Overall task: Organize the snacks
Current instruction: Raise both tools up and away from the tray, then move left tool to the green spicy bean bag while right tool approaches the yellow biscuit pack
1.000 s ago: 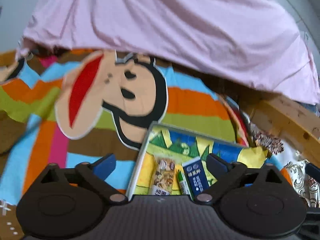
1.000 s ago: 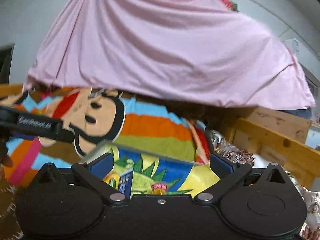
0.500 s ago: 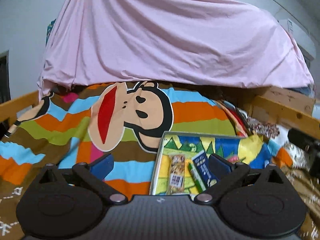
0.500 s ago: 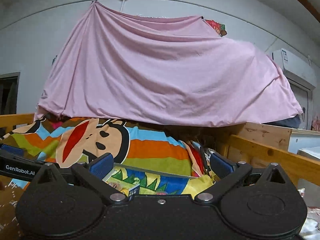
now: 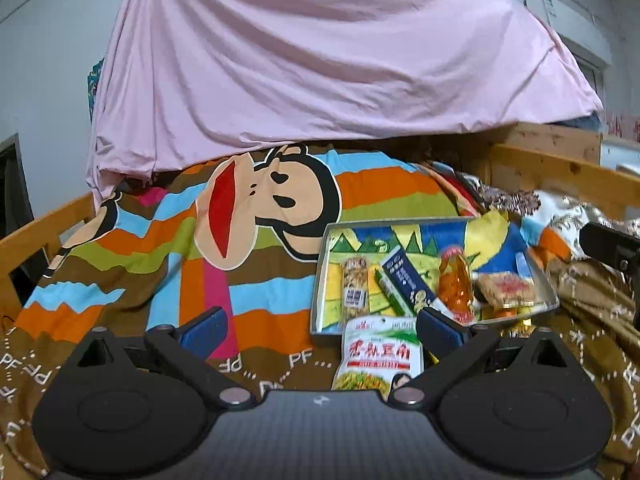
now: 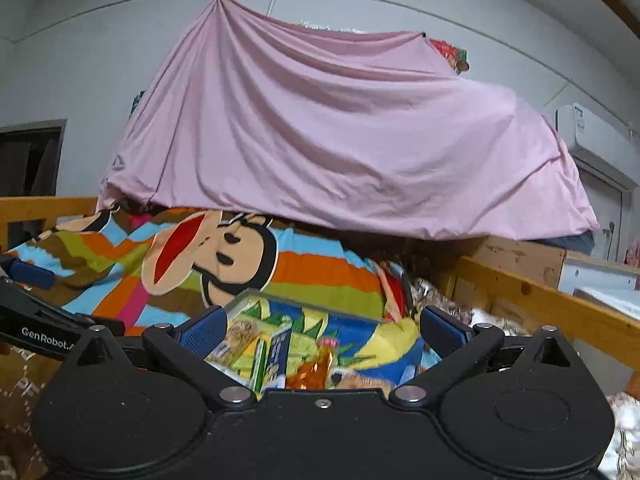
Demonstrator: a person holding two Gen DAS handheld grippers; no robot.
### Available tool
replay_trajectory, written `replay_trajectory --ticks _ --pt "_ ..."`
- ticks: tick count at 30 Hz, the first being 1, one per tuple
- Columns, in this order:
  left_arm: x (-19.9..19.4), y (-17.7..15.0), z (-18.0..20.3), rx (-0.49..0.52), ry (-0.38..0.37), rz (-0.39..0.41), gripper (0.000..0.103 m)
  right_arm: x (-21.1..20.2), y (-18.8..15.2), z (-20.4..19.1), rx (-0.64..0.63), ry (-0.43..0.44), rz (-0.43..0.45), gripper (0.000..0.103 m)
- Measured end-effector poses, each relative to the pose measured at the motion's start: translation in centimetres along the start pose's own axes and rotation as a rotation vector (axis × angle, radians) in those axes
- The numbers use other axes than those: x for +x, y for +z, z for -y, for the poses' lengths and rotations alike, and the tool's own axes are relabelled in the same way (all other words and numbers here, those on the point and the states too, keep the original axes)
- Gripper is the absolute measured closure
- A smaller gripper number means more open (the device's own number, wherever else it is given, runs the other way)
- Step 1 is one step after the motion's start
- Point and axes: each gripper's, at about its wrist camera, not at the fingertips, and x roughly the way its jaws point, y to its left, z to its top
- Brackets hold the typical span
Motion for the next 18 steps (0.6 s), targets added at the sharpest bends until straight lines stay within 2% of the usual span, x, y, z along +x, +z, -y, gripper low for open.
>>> replay_trajectory --ticks 12,18 --pt "-1.7 -2.1 -0.1 0.025 0.042 -0.106 0.001 -1.2 -2.1 -0.1 0.039 0.018 -0.208 0.001" --pt "-1.1 -2.5 -0.2 0.033 0.080 -0.182 0.001 -0.8 -2.8 -0.8 0.020 0.029 -0.275 0.001"
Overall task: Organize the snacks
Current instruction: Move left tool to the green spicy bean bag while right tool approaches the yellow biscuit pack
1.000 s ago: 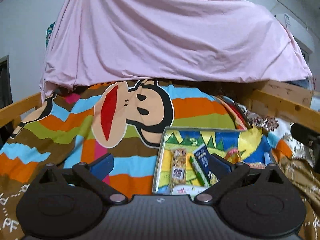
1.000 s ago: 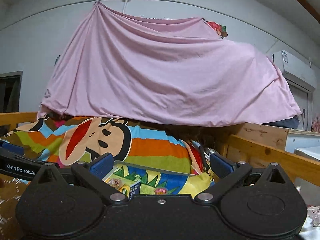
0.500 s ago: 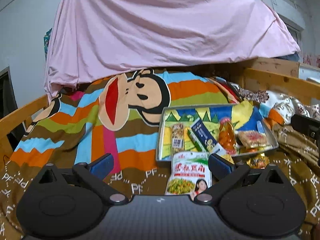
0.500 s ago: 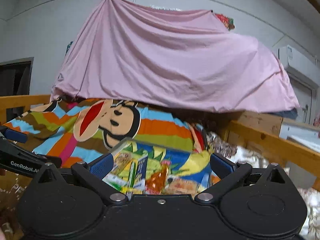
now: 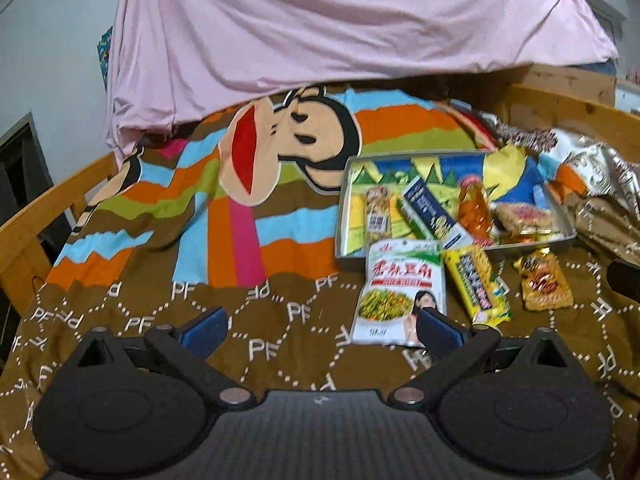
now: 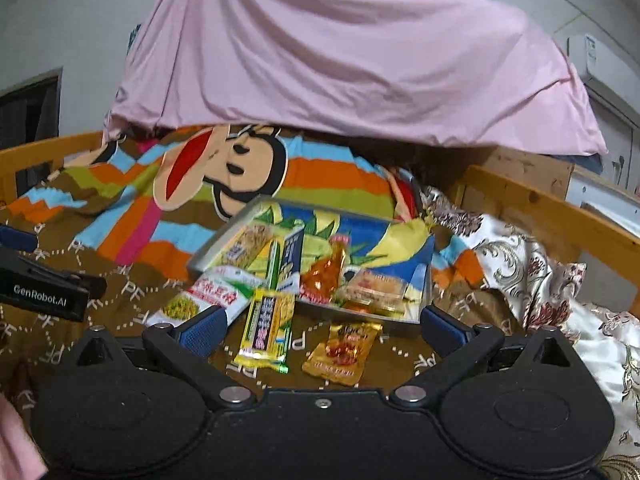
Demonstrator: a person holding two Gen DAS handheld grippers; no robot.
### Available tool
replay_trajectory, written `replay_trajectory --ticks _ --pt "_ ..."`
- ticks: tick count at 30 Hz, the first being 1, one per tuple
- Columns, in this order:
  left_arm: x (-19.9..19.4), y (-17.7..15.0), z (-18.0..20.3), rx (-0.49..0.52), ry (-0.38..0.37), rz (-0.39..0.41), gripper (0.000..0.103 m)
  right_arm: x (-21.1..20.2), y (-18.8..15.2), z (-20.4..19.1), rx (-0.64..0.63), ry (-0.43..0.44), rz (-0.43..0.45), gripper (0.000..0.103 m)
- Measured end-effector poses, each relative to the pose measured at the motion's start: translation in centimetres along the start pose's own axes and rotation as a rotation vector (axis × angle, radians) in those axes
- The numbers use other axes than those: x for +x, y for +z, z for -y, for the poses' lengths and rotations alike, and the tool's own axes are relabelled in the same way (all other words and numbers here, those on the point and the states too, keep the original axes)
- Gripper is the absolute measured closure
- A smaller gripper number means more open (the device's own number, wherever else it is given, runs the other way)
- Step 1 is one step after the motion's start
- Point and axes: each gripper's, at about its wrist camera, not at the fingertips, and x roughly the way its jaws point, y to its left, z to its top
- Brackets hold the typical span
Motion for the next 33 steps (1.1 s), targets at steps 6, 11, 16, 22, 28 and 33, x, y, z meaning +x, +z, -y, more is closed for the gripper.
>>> replay_trajectory --ticks 6,11,16,22,28,33 --pt "1.1 -0.2 -0.6 -0.022 0.030 -0.079 0.001 1.1 -0.6 -0.8 -0.030 0.025 -0.067 0.001" --pt "2.5 -0.2 -1.3 -0.057 0.045 -0.175 0.001 2.0 -1.1 -1.6 -0.054 0.059 -0.130 0.001" --pt "4.2 -0.3 -2.3 -0.110 0.022 -0.288 0.001 3.1 -1.7 -2.4 -0.094 0.090 -0.197 0.001" --pt "6.1 -0.5 -2.8 -0.153 -0.007 -0.399 0.001 4.9 -2.2 -3.0 -0.115 0.131 -0.273 0.001" --pt "8.1 0.2 -2.3 -0.106 -0.044 -0.445 0.001 7.0 -2.2 -3.2 -0.134 0.148 -0.318 0.001" --pt "9.5 1.8 -2.0 0.007 -0.018 -0.380 0.001 8.9 -2.0 -3.2 -0.177 0.132 -0.314 0.001"
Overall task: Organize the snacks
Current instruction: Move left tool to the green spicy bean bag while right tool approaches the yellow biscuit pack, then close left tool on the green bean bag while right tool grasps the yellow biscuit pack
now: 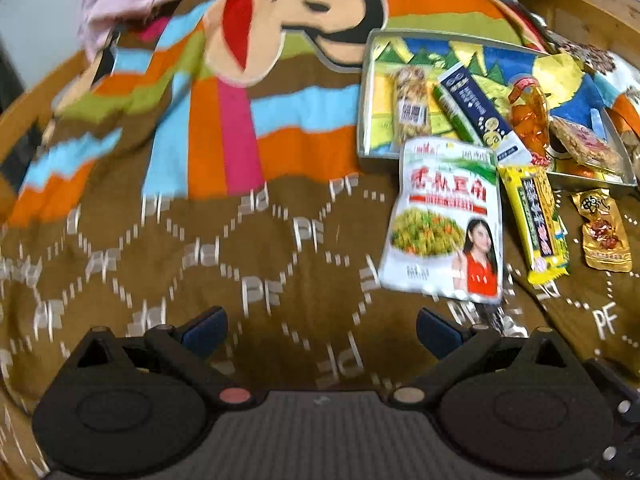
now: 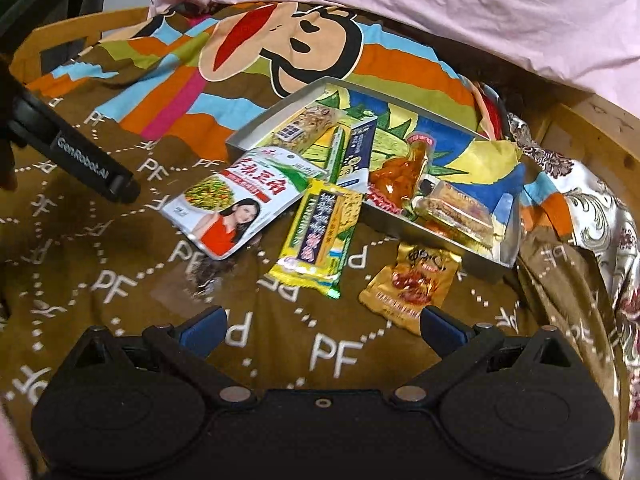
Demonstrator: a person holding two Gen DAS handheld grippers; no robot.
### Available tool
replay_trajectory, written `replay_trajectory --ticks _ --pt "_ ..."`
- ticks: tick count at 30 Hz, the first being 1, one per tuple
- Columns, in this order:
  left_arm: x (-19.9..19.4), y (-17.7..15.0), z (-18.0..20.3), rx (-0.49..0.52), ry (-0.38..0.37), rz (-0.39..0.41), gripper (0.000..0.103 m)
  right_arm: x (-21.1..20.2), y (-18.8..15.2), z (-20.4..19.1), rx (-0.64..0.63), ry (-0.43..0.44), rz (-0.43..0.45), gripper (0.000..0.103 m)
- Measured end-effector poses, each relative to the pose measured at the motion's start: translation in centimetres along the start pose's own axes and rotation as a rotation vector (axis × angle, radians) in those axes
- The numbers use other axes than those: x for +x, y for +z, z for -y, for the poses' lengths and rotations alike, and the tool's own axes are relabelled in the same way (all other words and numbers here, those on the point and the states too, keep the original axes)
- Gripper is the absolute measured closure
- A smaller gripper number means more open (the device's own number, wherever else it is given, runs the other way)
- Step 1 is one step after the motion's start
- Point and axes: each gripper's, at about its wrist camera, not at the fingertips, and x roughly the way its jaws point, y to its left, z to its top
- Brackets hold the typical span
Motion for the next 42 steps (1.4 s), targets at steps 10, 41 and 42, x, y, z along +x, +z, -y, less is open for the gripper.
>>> replay_trajectory --ticks 10,41,42 --pt "2.2 2.6 2.4 0.188 -0.037 0.084 0.001 3.1 1.1 0.0 -0.007 0.000 0.030 0.001" --pt "7.1 5.8 5.0 0.238 -0.267 0.103 0.001 9.9 2.7 -0.1 0.011 -0.049 0.061 0.007" --pt "7.2 5.9 5.2 0.241 -0.271 0.098 0.001 10.0 2.7 0.0 0.025 -0.040 0.056 0.008"
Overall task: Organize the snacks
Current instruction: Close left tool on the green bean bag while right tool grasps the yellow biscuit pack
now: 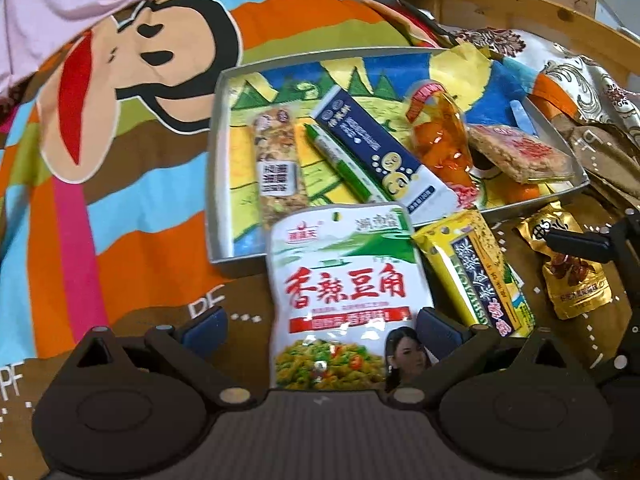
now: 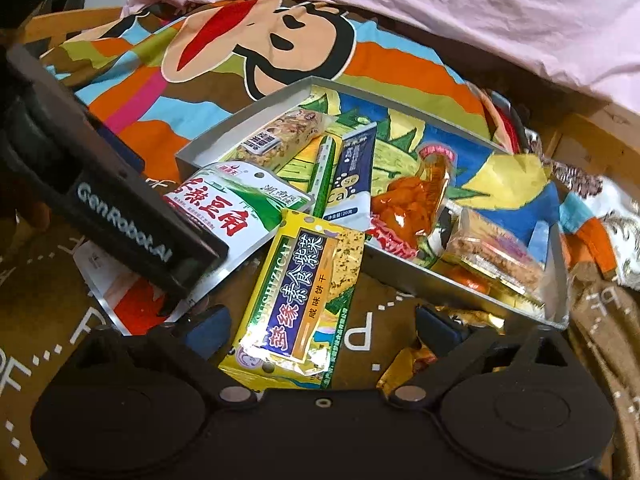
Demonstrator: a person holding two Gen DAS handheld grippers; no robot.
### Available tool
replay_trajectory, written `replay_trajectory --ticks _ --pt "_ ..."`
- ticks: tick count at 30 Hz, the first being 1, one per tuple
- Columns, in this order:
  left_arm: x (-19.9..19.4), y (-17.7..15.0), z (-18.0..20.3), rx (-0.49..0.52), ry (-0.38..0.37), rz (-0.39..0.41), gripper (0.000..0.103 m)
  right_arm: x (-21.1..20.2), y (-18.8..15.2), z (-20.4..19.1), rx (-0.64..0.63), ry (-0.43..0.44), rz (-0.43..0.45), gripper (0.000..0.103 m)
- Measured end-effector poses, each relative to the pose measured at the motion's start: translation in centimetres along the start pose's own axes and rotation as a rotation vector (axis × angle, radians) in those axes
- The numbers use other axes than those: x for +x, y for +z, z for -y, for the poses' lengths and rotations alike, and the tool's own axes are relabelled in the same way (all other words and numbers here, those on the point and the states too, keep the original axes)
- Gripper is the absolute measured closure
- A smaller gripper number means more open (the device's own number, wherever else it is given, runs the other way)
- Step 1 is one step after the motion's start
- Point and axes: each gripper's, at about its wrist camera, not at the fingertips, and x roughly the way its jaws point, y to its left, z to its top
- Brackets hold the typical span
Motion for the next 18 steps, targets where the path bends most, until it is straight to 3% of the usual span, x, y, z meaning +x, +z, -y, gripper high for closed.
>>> replay_trajectory --ticks 3,5,9,18 --pt "0.4 0.1 0.1 -0.008 -0.034 0.001 0.001 0.2 0.0 0.2 0.037 0.031 -0.015 0.019" --pt "0.6 0.1 -0.2 -0.040 -0.075 -0.006 0.012 0.2 0.0 0.2 0.047 0.043 -0.014 0.029" --pt "0.6 0.1 -1.1 -0.102 -0.111 -0.012 0.016 0.1 0.0 0.0 0.045 0.062 -0.015 0.039" --pt "0.8 0.2 -0.5 -0.073 -0.107 -0.024 0.008 -0.1 0.1 -0.1 0.035 0.011 -0.052 0.048"
